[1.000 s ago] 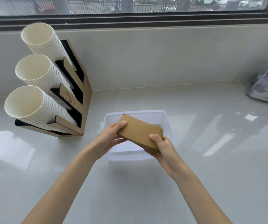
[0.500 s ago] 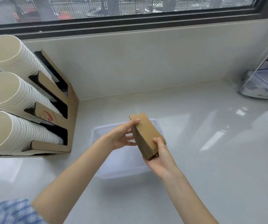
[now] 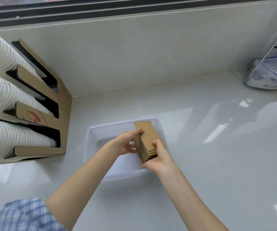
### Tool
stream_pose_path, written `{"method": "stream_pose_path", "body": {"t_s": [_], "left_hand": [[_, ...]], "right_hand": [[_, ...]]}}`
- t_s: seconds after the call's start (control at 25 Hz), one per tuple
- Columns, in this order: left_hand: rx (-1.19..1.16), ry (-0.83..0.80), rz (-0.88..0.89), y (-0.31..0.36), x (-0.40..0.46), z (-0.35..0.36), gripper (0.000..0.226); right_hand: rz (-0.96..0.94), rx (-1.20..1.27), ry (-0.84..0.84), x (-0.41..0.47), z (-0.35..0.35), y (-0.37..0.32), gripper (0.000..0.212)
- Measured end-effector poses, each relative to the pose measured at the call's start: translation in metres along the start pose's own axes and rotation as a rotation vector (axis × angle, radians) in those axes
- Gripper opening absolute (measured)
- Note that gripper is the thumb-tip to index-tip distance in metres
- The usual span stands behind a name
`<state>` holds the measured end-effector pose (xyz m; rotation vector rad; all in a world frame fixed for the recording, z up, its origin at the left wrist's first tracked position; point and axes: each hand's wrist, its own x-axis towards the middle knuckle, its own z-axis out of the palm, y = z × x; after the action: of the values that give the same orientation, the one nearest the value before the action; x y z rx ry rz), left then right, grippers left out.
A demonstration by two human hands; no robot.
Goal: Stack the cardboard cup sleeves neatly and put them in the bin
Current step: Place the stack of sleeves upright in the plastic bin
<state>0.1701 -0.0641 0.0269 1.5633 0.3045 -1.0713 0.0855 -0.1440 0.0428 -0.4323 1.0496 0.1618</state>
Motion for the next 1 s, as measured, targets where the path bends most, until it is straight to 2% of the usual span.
{"method": "stream_pose_path", "body": {"t_s": [0.24, 0.4, 0.52, 0.72, 1.0], "left_hand": [[0.06, 0.002, 0.033, -0.001, 0.014, 0.005, 0.02], [0.075, -0.025, 0.062, -0.002, 0.017, 0.006, 0.014], [0.057, -0.021, 0.065, -0.007, 0.019, 0.005, 0.012], [0.054, 0.025, 0.035, -0.008, 0.022, 0.004, 0.014], [0.056, 0.014, 0.048, -0.009, 0.017, 0.007, 0.017]], "right_hand": [[0.036, 0.091, 0.041, 0.016, 0.0, -0.002, 0.01], [0.087, 0.108, 0.053, 0.006, 0.0, -0.006, 0.04], [0.098, 0.129, 0.02, -0.002, -0.001, -0.007, 0.046], [0.141, 0.127, -0.118, -0.007, -0.006, -0.013, 0.043], [0.109, -0.034, -0.442, -0.045, -0.024, -0.035, 0.046]]}}
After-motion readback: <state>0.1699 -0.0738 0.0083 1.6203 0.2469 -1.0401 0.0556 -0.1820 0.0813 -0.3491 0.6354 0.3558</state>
